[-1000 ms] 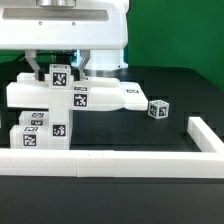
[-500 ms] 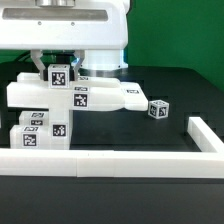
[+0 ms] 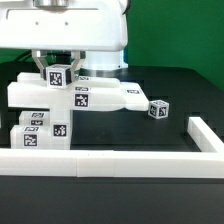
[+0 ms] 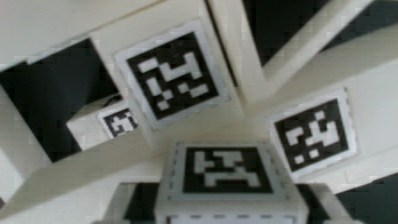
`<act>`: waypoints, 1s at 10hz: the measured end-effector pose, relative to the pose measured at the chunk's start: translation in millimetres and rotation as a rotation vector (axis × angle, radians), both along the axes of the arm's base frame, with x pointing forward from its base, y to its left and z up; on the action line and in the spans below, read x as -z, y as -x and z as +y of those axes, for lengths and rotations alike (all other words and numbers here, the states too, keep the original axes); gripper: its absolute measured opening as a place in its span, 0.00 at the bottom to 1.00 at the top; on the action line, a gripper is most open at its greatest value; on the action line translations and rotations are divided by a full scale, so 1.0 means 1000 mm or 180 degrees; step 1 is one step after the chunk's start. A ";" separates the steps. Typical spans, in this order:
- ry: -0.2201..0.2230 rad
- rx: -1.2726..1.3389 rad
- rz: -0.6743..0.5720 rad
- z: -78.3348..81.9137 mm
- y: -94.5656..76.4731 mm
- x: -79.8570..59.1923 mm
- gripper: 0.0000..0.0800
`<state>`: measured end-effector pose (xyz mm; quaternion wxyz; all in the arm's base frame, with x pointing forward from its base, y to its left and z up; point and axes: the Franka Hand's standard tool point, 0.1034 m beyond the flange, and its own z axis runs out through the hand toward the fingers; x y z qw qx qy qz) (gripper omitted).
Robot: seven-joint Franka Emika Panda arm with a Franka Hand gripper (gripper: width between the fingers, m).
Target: Assemble chair
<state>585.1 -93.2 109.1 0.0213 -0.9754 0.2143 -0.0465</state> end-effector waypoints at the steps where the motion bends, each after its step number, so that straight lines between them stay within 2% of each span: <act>1: -0.0029 0.0279 0.0005 0.000 0.000 0.000 0.34; 5: -0.0122 0.1063 0.0019 0.001 0.000 0.000 0.34; 10: -0.0386 0.2461 0.0049 -0.001 0.000 0.000 0.34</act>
Offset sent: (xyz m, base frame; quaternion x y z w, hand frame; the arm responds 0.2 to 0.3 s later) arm 0.0000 0.0000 0.0000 0.0000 0.0000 0.1296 0.9916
